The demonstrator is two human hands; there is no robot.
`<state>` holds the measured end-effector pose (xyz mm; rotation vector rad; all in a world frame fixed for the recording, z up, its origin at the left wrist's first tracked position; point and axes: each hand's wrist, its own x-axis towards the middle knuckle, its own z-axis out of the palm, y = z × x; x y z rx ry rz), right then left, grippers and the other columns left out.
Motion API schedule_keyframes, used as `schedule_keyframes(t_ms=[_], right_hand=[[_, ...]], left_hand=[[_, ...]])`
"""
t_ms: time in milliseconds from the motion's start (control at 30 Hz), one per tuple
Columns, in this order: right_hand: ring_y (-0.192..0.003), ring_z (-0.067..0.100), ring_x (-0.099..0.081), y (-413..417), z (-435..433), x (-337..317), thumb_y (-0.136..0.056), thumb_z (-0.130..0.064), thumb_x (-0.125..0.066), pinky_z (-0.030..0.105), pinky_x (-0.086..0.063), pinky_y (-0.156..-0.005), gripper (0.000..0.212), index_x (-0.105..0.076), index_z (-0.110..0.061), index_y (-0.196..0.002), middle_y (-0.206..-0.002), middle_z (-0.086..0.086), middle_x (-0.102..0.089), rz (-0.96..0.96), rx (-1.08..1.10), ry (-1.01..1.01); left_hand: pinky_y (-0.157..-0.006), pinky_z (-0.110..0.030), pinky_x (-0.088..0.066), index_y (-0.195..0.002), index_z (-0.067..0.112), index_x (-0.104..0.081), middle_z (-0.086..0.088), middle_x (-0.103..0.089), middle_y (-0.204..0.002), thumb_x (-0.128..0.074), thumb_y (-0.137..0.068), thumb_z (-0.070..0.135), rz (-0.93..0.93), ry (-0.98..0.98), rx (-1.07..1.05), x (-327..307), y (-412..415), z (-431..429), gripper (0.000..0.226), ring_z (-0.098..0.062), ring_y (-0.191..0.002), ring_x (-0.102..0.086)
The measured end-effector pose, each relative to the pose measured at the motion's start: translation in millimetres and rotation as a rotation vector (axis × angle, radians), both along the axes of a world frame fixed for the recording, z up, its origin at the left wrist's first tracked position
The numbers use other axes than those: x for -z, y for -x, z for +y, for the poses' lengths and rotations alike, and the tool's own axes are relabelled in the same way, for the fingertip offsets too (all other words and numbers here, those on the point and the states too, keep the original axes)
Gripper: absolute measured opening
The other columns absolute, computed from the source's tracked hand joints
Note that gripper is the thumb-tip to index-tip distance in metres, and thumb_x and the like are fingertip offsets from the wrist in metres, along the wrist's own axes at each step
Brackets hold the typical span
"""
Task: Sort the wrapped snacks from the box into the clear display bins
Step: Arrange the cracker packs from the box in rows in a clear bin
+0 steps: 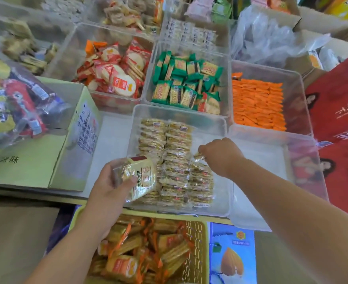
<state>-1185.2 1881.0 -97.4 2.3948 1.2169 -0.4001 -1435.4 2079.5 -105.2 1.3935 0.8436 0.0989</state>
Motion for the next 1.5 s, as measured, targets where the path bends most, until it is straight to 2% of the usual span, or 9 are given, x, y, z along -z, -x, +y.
schedule_keyframes(t_ms=[233,500,667,833,933,1033,1133,1300,1500], right_hand=[[-0.102,0.029,-0.063,-9.7,11.1,46.3,-0.09,0.0,-0.051,0.034,-0.049,-0.074,0.049,-0.052,-0.017,-0.135,-0.114,0.008,-0.065,0.229,0.191,0.138],[-0.12,0.027,-0.057,-27.9,24.3,62.3,-0.095,0.002,-0.052,0.028,-0.044,-0.083,0.05,-0.046,-0.009,-0.143,-0.138,0.011,-0.056,0.417,0.125,0.339],[-0.132,0.031,-0.051,-19.9,23.6,57.2,-0.092,0.008,-0.049,0.03,-0.045,-0.092,0.074,-0.024,-0.013,-0.158,-0.151,0.013,-0.046,0.461,0.164,0.38],[-0.098,0.026,-0.063,0.1,20.7,28.7,-0.092,-0.011,-0.047,0.033,-0.052,-0.076,0.033,-0.06,-0.015,-0.122,-0.114,0.007,-0.066,0.268,0.229,0.234],[-0.11,0.028,-0.06,27.7,19.0,2.7,-0.098,-0.03,-0.051,0.039,-0.052,-0.089,0.034,-0.062,-0.015,-0.127,-0.123,0.007,-0.064,0.258,0.359,-0.088],[-0.102,0.015,-0.064,82.0,24.7,-22.6,-0.098,-0.046,-0.052,0.035,-0.051,-0.09,0.039,-0.066,-0.021,-0.125,-0.118,-0.005,-0.068,0.517,0.617,-0.611],[-0.104,0.007,-0.066,138.5,36.2,-34.8,-0.086,-0.068,-0.052,0.044,-0.056,-0.093,0.049,-0.065,-0.037,-0.122,-0.116,-0.02,-0.067,0.937,0.821,-0.878],[-0.115,0.012,-0.065,172.7,49.1,-28.9,-0.074,-0.077,-0.063,0.048,-0.05,-0.104,0.061,-0.059,-0.043,-0.125,-0.117,-0.014,-0.07,1.257,1.068,-1.022],[-0.107,0.014,-0.07,172.4,54.7,-27.0,-0.061,-0.067,-0.085,0.045,-0.057,-0.096,0.075,-0.059,-0.037,-0.125,-0.115,-0.008,-0.073,1.256,1.094,-1.012]], left_hand=[[-0.097,-0.042,-0.053,-0.123,0.055,-0.055,0.011,-0.066,-0.119,-0.073,-0.083,0.044,0.059,-0.079,0.118,4.5,-0.8,1.2,0.046,-0.006,-0.107,-0.066],[-0.094,-0.037,-0.051,-0.125,0.055,-0.054,0.025,-0.07,-0.119,-0.074,-0.087,0.035,0.021,-0.081,0.145,9.2,0.6,-0.8,0.047,0.002,-0.105,-0.068],[-0.102,-0.046,-0.052,-0.125,0.054,-0.056,0.008,-0.071,-0.119,-0.073,-0.07,0.053,-0.007,-0.044,0.114,8.7,-0.9,0.5,0.057,-0.014,-0.112,-0.068],[-0.081,-0.026,-0.05,-0.117,0.054,-0.06,0.031,-0.066,-0.092,-0.075,-0.074,0.048,-0.008,-0.046,0.064,8.2,-1.8,-0.4,0.046,0.001,-0.093,-0.064],[-0.077,-0.034,-0.057,-0.109,0.052,-0.063,0.017,-0.074,-0.102,-0.083,-0.083,0.031,-0.023,-0.005,-0.007,8.2,-2.4,0.5,0.039,-0.012,-0.098,-0.071],[-0.073,-0.032,-0.061,-0.104,0.054,-0.063,0.001,-0.073,-0.106,-0.086,-0.082,0.022,-0.04,-0.031,-0.066,3.8,-3.2,-0.4,0.045,-0.023,-0.097,-0.072],[-0.061,-0.023,-0.057,-0.104,0.048,-0.064,0.006,-0.076,-0.097,-0.091,-0.075,0.019,-0.075,-0.053,-0.064,-0.3,-3.1,-4.7,0.049,-0.017,-0.086,-0.075],[-0.063,-0.012,-0.052,-0.108,0.052,-0.06,0.033,-0.067,-0.092,-0.099,-0.061,0.03,-0.088,-0.225,0.094,-7.2,1.4,-14.4,0.064,0.01,-0.076,-0.064],[-0.067,-0.014,-0.052,-0.119,0.051,-0.057,0.028,-0.062,-0.117,-0.094,-0.051,0.043,-0.077,-0.305,0.272,-7.3,9.5,-14.1,0.078,0.0,-0.101,-0.063]])
